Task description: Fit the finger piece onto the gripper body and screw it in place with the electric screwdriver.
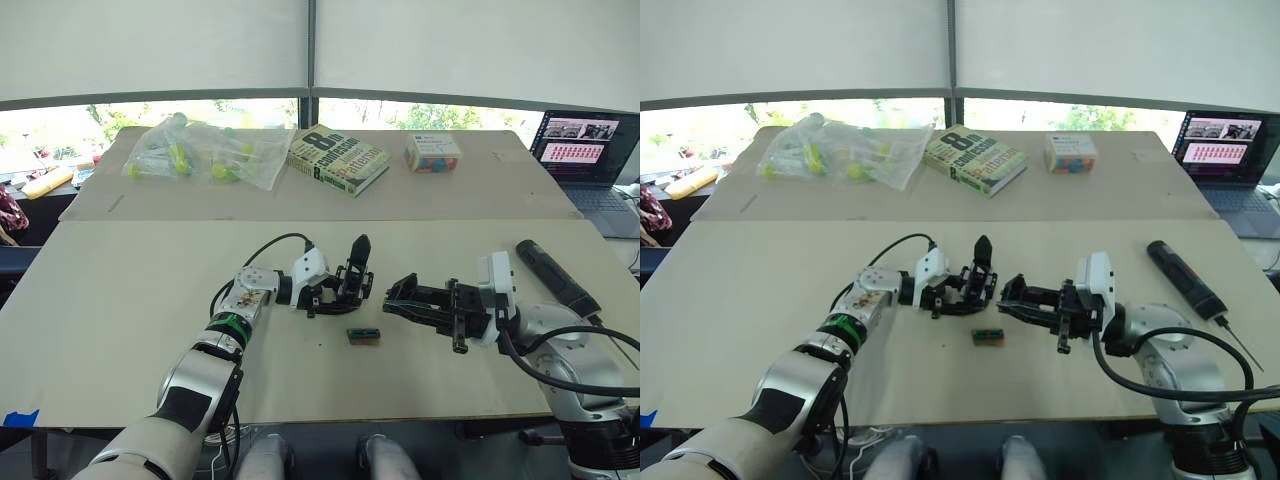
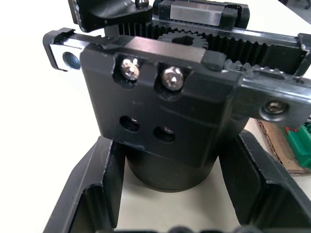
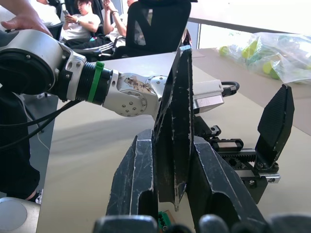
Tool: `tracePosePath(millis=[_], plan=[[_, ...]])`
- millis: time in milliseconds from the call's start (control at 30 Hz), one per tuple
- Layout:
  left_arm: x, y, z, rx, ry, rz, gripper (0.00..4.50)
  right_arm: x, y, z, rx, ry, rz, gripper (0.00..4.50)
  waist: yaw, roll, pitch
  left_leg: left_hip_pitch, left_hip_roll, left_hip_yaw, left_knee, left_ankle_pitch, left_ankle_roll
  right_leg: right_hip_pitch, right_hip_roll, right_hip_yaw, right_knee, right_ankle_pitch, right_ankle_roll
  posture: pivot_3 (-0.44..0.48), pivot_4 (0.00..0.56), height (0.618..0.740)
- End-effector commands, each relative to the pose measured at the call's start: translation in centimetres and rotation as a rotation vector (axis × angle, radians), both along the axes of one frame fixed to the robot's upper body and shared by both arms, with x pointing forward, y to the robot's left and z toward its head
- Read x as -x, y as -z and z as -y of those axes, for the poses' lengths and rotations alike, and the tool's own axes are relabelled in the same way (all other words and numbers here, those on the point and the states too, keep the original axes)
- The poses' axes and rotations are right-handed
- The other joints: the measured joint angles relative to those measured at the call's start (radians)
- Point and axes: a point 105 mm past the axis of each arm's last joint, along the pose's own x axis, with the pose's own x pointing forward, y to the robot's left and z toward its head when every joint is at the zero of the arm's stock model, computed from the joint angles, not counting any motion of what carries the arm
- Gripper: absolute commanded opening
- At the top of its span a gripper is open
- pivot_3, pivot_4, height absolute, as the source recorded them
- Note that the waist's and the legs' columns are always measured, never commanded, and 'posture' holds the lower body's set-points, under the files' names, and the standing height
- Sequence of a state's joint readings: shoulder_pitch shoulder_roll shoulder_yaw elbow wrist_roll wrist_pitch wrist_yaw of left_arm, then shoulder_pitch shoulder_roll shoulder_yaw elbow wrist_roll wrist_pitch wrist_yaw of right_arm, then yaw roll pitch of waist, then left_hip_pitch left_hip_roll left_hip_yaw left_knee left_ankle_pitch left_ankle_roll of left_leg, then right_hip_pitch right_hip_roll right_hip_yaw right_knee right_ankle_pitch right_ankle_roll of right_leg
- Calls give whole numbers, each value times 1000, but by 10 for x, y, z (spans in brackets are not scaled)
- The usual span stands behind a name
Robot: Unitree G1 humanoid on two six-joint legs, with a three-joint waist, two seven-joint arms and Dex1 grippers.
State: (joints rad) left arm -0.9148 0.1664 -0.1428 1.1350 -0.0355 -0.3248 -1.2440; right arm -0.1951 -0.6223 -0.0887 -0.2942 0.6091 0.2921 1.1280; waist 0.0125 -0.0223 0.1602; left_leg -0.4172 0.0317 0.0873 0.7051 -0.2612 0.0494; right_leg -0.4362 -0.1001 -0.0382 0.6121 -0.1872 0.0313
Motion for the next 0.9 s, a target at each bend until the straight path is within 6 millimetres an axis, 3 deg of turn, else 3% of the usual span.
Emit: tracePosePath(millis=[33,200,367,667,900], plan=[[-1,-3,2,1,1,28,2295,1,-17,-12,-6,-30,98,424,0,0,0,0,0,0,0,0,0,0,0,0,0,0,0,0,150,740],[1,-2,4,6,2,28,2295,-12,-21,-32,-22,-24,143,424,0,0,0,0,0,0,0,0,0,0,0,0,1,0,0,0,150,740],[2,2,4,-6,-1,27,2295,-29,-13,-50,-11,-17,170,424,0,0,0,0,0,0,1,0,0,0,0,0,1,0,0,0,150,740],[2,4,0,-20,-11,35,2295,-56,7,-55,33,-2,131,424,-2,0,0,0,0,1,1,0,0,0,0,0,1,0,0,0,150,740],[2,6,0,-19,-18,27,2295,-60,18,-52,75,-10,97,424,-2,0,0,1,0,1,1,0,0,0,0,0,1,0,0,0,150,740]])
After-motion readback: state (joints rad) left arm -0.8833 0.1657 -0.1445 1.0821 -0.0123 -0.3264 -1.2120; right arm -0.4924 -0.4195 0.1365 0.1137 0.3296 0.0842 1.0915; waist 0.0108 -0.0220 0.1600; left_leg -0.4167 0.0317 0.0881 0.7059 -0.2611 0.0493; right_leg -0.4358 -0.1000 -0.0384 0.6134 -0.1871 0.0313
